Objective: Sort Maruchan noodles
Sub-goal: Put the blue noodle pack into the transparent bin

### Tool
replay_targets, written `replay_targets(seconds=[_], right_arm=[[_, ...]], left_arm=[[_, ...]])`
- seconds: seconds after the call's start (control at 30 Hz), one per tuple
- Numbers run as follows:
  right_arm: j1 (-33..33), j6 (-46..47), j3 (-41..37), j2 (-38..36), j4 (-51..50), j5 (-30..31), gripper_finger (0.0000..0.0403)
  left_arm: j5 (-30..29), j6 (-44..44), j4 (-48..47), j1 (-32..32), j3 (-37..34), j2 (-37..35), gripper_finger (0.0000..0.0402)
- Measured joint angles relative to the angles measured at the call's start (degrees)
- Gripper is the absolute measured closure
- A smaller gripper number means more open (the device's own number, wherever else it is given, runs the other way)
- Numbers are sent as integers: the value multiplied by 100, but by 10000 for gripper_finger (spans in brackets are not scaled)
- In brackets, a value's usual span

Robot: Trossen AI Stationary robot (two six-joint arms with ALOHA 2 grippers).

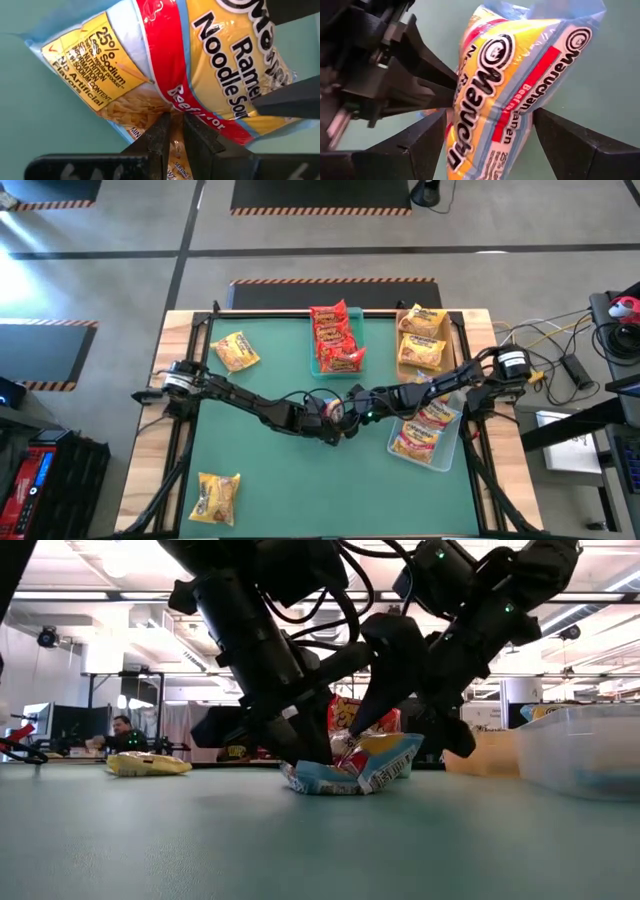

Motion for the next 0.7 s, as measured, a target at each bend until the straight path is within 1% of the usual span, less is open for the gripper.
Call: replay_targets(seconds=[0.17, 0.43, 0.57, 0.7], right_arm=[[-7, 0, 0, 264, 410, 2, 115], [-9, -83, 0, 320, 481, -3, 121], [-9, -188, 0, 316, 486, 13, 145], [-9, -282, -1, 312, 499, 38, 181]], left_arm=[[28, -4, 122, -6, -2, 10, 365], [17, -8, 124, -6, -2, 10, 365], [-90, -28, 119, -10, 43, 17, 365], [-105, -26, 120, -17, 47, 17, 365]])
